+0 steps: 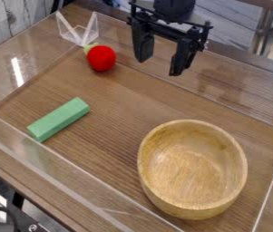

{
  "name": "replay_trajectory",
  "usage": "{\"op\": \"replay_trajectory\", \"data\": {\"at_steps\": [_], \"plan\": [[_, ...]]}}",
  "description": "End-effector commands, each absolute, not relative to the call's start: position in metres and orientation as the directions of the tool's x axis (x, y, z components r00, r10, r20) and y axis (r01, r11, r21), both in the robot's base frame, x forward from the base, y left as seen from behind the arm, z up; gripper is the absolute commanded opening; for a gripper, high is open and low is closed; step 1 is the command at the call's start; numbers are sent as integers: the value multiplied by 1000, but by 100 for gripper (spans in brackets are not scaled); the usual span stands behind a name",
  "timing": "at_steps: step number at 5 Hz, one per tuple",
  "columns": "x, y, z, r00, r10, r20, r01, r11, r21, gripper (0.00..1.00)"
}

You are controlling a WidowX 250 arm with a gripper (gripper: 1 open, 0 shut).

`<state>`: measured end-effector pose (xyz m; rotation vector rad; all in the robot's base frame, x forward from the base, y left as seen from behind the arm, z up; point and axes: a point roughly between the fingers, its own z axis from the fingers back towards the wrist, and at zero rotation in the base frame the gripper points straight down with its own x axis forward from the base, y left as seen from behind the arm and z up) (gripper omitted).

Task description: Move the red fruit to the right

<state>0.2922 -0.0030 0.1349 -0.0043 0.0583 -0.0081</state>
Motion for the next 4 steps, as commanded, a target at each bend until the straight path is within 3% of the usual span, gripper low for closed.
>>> {"op": "replay_trajectory", "data": {"at_steps": [1, 3, 4], "plan": [[289, -11, 127, 996, -29, -82, 28, 1000, -8, 100], [299, 50, 131, 963, 266, -36, -267, 962, -50, 100], [315, 83, 128, 897, 441, -18, -441, 895, -74, 100]]}}
